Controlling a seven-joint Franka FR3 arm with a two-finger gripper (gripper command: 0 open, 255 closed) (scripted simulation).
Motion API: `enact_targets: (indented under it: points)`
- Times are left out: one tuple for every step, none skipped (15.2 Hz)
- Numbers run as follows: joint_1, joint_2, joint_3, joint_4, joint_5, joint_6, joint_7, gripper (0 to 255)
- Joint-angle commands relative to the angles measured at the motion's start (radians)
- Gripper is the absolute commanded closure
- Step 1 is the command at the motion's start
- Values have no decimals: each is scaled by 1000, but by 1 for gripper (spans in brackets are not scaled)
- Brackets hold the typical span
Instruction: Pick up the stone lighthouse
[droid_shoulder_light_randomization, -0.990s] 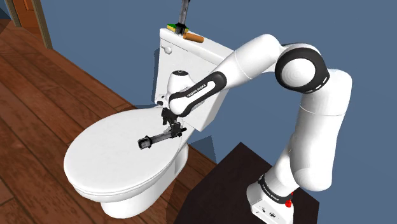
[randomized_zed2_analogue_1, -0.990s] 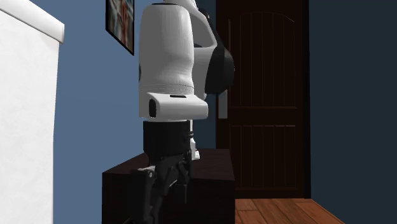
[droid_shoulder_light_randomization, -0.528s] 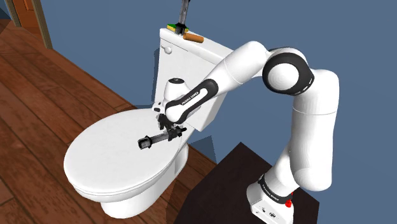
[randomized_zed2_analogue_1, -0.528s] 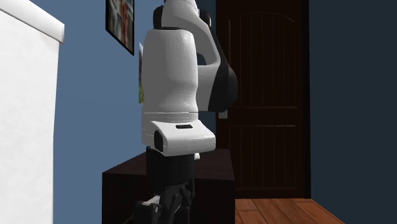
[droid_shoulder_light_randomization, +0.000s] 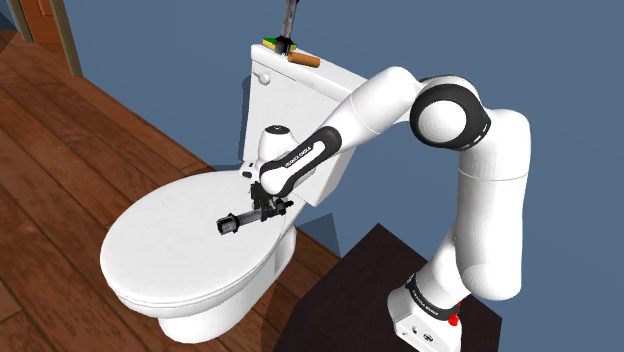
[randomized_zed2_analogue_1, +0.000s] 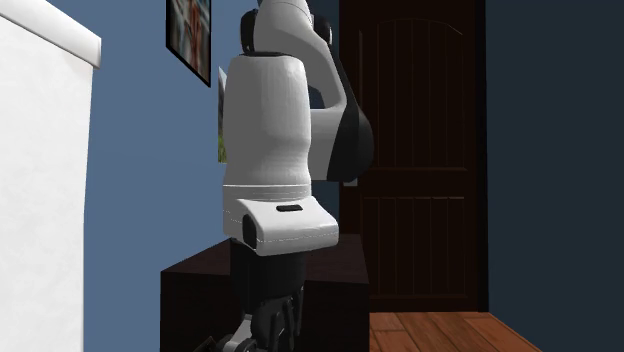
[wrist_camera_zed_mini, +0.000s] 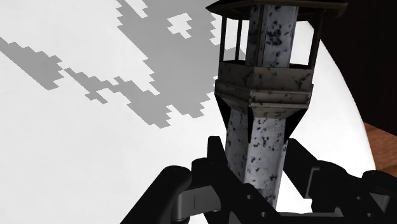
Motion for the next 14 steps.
enact_targets:
  points:
    - [0,1,0,0,0,0,0,255]
    - [0,1,0,0,0,0,0,255]
    - [0,1,0,0,0,0,0,255]
    - [0,2,0,2,0,-1,0,255]
    - [1,-10,-1,0,-1,-11,1,255]
    - [2,-22,-2,-3,-3,-20,2,255]
    - [2,-34,-3,-5,-4,-30,2,255]
    - [3,-45,-4,-6,-5,-40,3,255]
    - [4,-57,-5,-8,-6,-51,4,255]
    - [4,-69,-5,-9,-7,-61,5,255]
    - [5,-80,-6,-10,-8,-71,6,255]
    - [5,-91,-7,-11,-9,-81,7,255]
    - [6,-103,-8,-12,-10,-92,7,255]
    - [6,-114,-9,-12,-12,-103,8,255]
